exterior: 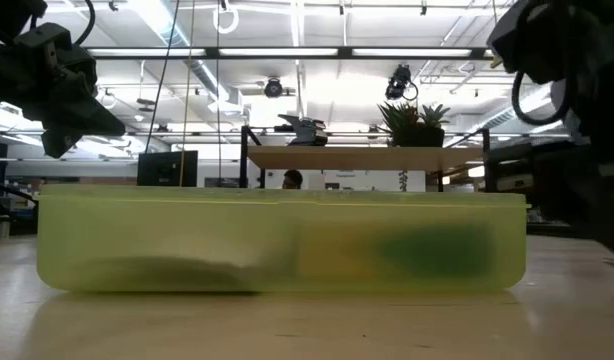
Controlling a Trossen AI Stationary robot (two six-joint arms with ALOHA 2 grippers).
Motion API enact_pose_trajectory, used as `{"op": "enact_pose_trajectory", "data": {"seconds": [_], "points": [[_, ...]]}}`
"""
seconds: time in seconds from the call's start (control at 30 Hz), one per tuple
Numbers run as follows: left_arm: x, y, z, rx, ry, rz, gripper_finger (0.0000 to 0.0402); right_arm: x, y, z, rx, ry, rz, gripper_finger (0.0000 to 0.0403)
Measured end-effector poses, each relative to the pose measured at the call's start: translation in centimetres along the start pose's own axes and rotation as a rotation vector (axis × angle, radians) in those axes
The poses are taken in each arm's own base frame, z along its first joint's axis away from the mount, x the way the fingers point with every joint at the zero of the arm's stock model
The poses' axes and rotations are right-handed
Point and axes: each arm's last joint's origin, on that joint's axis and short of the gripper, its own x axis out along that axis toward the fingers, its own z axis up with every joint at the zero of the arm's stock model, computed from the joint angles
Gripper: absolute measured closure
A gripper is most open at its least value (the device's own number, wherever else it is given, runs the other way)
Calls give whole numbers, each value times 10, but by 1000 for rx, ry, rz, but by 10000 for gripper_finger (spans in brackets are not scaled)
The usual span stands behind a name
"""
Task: Pack school essentials
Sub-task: Put the green scissor into the yellow supply box
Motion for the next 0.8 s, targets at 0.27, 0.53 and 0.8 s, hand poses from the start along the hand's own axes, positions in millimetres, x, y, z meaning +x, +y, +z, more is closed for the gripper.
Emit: {"op": "enact_pose_trajectory", "data": {"seconds": [0.27, 0.53, 0.8], "points": [[0, 0, 0, 0, 0, 0, 361, 12, -5, -5, -6, -27, 25, 150], [0, 0, 0, 0, 0, 0, 371, 17, -7, -5, -25, -53, 18, 179], [0, 0, 0, 0, 0, 0, 364, 18, -9, -6, -18, -43, -16, 269]]}}
